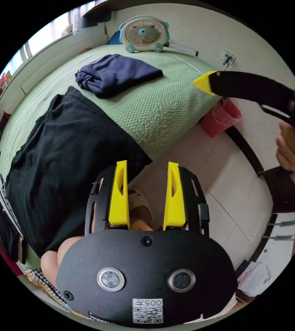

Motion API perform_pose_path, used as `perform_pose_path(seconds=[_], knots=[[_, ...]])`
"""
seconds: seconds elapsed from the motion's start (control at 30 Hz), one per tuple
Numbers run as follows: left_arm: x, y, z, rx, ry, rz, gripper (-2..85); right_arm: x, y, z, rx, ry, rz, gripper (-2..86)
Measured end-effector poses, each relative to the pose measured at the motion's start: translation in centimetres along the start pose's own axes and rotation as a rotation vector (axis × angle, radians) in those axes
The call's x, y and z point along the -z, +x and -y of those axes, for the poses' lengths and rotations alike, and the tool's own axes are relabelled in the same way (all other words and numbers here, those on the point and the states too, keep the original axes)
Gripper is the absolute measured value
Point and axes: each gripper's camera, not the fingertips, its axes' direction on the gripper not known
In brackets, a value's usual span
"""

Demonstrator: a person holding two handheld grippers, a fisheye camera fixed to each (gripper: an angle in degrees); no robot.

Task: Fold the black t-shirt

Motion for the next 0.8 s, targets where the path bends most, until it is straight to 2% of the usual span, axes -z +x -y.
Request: perform_pose_path(seconds=[0.13, 0.23, 0.37, 0.43, 0.53, 0.7, 0.8], knots=[[-1.9, -0.3, 0.3, 0.059, -0.019, 0.134, 10.9, -0.6, 1.1, -0.3, -0.004, 0.011, 0.054, 8.4], [-1.1, -1.0, 0.0, 0.093, -0.027, 0.111, 8.5, -1.7, 2.1, 0.0, -0.012, -0.004, 0.074, 8.1], [1.7, -3.9, -1.8, 0.113, -0.01, -0.054, 5.2, -3.2, 3.4, 1.8, -0.019, -0.032, 0.107, 8.0], [3.7, -5.1, -3.3, 0.12, 0.022, -0.077, 4.9, -3.9, 3.9, 3.2, -0.021, -0.047, 0.132, 8.3], [6.7, -7.0, -6.0, 0.151, 0.087, -0.095, 4.8, -5.4, 4.6, 6.7, -0.041, -0.088, 0.208, 10.1], [10.0, -10.5, -8.6, 0.206, 0.135, -0.114, 4.7, -9.8, 5.9, 14.1, -0.148, -0.188, 0.452, 12.3], [11.3, -12.4, -9.9, 0.223, 0.14, -0.153, 4.7, -12.7, 5.6, 17.6, -0.168, -0.243, 0.498, 12.7]])
